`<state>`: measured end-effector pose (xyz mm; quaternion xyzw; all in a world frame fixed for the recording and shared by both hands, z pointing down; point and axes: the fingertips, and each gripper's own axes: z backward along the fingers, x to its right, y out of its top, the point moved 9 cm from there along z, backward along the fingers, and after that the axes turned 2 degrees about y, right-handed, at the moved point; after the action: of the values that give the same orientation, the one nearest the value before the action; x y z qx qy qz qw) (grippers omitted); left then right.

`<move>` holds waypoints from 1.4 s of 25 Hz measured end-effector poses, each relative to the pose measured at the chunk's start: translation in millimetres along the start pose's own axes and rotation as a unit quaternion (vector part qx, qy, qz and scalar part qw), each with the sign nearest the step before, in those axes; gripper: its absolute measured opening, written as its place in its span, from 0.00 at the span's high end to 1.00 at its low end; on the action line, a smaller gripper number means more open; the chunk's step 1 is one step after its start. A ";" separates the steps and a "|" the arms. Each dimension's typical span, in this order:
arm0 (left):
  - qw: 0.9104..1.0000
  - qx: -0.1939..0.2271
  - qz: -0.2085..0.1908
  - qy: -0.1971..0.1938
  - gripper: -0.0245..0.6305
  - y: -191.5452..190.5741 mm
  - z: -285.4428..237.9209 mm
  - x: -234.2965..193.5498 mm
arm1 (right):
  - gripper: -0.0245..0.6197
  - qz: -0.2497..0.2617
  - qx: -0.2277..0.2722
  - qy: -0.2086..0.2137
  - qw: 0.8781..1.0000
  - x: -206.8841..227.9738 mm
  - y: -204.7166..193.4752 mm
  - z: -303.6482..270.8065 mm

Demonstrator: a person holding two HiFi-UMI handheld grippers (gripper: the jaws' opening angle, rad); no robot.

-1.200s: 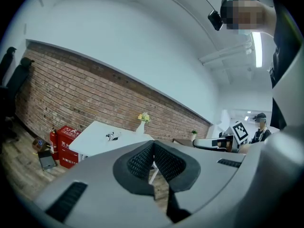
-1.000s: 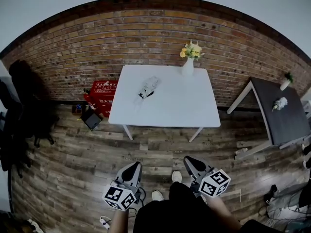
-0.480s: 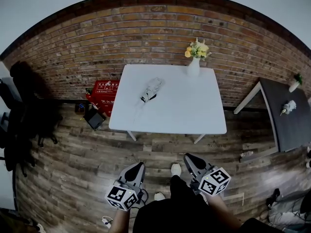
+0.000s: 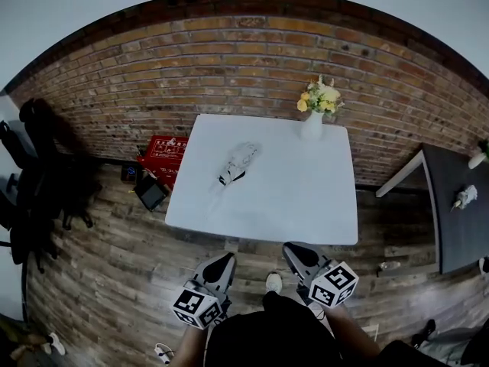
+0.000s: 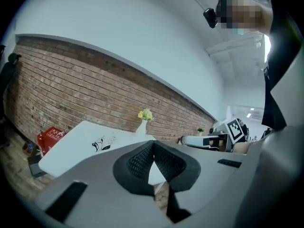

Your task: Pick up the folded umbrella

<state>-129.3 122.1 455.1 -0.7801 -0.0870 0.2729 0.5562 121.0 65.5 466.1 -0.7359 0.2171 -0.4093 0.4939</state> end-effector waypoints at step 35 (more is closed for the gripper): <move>0.996 -0.058 -0.003 0.061 0.94 19.4 -133.6 -76.7 | 0.92 0.026 -0.062 0.052 0.996 105.8 22.2 -61.5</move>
<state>-126.8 -28.3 493.6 -0.8257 -0.0712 0.2178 0.5154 133.1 -54.1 498.0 -0.7372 0.2866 -0.4195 0.4455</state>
